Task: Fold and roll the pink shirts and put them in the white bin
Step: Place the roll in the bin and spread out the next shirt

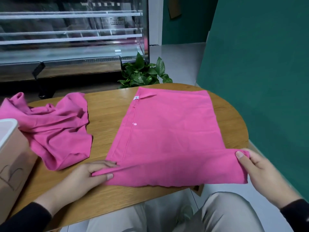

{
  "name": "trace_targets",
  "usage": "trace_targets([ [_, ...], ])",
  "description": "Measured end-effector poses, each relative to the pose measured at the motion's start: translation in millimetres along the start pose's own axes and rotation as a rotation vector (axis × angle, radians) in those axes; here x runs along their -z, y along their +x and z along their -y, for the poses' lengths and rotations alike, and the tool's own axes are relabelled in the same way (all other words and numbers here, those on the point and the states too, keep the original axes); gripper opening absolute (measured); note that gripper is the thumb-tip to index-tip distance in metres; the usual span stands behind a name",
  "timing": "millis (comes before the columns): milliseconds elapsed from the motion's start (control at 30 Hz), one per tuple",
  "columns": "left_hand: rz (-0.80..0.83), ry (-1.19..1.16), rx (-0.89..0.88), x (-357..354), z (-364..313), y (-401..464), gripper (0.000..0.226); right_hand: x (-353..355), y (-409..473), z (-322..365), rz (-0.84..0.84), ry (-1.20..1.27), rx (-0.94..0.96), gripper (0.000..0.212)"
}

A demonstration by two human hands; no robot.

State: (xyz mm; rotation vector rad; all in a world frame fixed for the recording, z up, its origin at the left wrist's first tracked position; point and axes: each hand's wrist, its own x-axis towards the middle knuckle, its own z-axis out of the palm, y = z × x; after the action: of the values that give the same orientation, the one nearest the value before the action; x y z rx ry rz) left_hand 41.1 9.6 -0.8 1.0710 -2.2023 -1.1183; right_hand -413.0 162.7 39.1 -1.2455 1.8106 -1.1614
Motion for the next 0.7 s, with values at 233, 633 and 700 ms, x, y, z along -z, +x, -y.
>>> trace_targets([
  [233, -0.174, -0.404, 0.158, 7.0, -13.5, 34.4, 0.062, 1.2, 19.5, 4.9, -0.070, 0.017, -0.062, 0.029],
  [633, 0.303, 0.076, 0.090, -6.7, -27.3, 51.3, 0.009, -11.8, 30.6, 13.3, -0.018, -0.004, -0.121, 0.074],
  [700, 0.311, 0.071, 0.060, -5.4, -28.0, 50.9, 0.013, -11.0, 31.8, 15.4, -0.036, -0.015, -0.109, 0.083],
])
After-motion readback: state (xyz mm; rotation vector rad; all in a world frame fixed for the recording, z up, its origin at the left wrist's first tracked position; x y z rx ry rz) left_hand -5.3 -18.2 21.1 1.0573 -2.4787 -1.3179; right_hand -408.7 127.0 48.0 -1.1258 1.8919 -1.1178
